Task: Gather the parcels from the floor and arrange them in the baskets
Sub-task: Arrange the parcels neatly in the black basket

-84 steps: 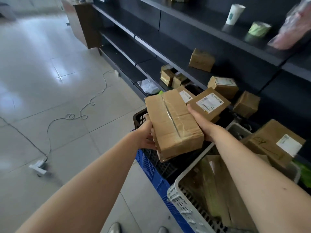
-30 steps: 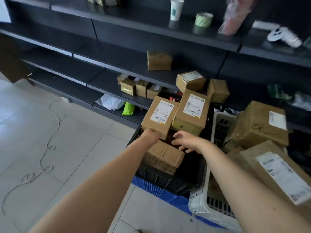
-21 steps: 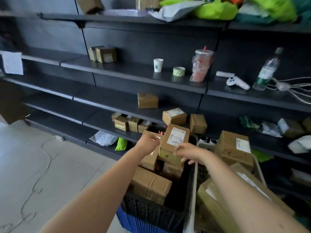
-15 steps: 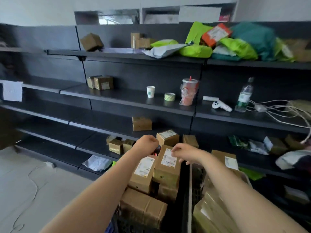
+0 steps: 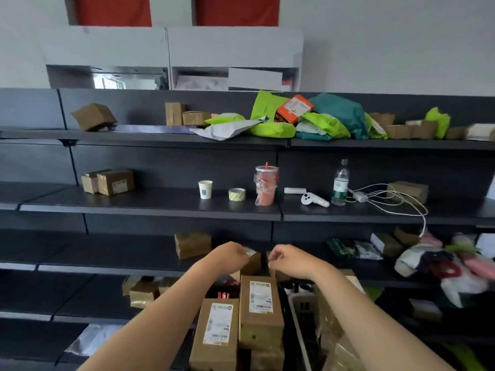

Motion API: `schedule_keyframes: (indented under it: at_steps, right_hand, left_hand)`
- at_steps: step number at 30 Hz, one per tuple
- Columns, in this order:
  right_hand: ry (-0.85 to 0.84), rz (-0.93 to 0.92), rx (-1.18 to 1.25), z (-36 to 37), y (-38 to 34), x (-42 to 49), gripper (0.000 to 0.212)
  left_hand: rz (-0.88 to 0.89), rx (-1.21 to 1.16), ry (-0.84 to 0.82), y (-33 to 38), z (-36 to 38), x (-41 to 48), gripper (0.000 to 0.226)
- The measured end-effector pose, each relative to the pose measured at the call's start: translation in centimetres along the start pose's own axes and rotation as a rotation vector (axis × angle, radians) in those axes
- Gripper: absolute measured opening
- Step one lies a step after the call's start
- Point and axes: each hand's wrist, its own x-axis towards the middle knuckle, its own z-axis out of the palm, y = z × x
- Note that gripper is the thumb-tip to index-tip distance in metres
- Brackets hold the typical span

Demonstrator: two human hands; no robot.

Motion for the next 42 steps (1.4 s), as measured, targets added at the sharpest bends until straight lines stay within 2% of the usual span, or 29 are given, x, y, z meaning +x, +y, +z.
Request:
schedule_keyframes:
  at_steps: [7,12,19,24,28,30,34,42]
  right_hand:
    - [0.013,0.211,0.043,6.5,3.3,2.7,0.003]
    - [0.007,0.349,0.057,9.0,6.3,4.8,0.005]
    - [-0.07,0.422,0.043,10.1,10.6,9.6,0.022]
    - [-0.098,0.481,0.128,11.3,13.4,13.7,0.05]
    - [-0.067,0.574,0.253,13.2,15.3,15.5,0.068]
    - [-0.086,0.663,0.362,14.7,16.1,15.8,0.07]
    - [-0.194,0.712,0.459,16.8,16.7,15.8,0.065]
    - [0.052,0.732,0.585,18.4,15.3,14.3,0.055]
  left_hand:
    - [0.006,-0.002,-0.245,-7.5,4.4,3.7,0.036]
    - [-0.058,-0.047,-0.357,-11.6,8.0,6.3,0.028]
    - [-0.153,-0.108,-0.381,-13.6,12.5,10.2,0.021]
    - [-0.324,-0.258,-0.301,-14.2,14.9,12.9,0.016]
    - [-0.435,-0.372,-0.258,-14.7,17.0,14.2,0.045]
    - [-0.468,-0.408,-0.272,-15.0,18.1,14.4,0.053]
    - [-0.459,-0.446,-0.259,-15.7,19.0,15.0,0.05]
    - [-0.398,-0.524,-0.319,-16.8,18.5,14.6,0.044]
